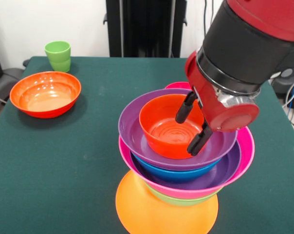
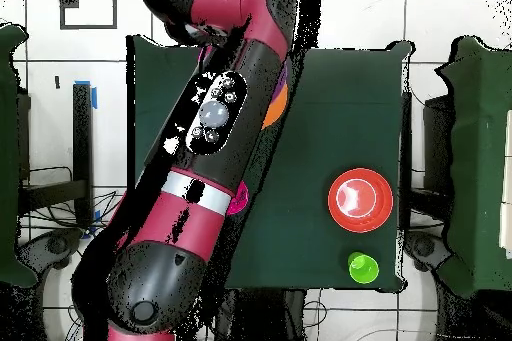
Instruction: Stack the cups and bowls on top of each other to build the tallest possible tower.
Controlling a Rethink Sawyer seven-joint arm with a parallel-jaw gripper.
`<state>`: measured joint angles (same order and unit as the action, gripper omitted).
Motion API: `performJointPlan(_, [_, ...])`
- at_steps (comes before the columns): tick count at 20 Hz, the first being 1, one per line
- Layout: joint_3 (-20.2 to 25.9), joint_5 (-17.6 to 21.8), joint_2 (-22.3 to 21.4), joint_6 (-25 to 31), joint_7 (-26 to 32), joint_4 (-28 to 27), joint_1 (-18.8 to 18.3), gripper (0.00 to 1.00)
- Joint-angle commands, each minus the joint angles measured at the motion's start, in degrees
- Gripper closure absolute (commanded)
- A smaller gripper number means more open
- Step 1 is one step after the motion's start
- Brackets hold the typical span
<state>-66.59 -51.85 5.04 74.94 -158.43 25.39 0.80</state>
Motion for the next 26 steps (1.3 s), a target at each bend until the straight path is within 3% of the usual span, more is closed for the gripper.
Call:
performJointPlan(1, [7.12, 3.62, -1.87, -4.49, -3.87, 5.14, 1.09, 0.0])
performJointPlan(6, [6.2, 4.03, -2.64, -4.99, -5.6, 6.1, 1.79, 0.0])
performJointPlan(11, [7.75, 5.11, -7.1, -4.27, -3.6, 11.26, 3.58, 0.0])
performJointPlan(14, [9.33, 6.82, -10.62, -5.24, -0.2, 16.67, 5.26, 0.0])
performJointPlan(20, [13.98, 12.02, -15.96, -12.9, 9.15, 29.59, 7.53, 0.0])
performJointPlan(26, [21.17, 17.38, -21.92, -21.34, 20.29, 39.54, 5.83, 0.0])
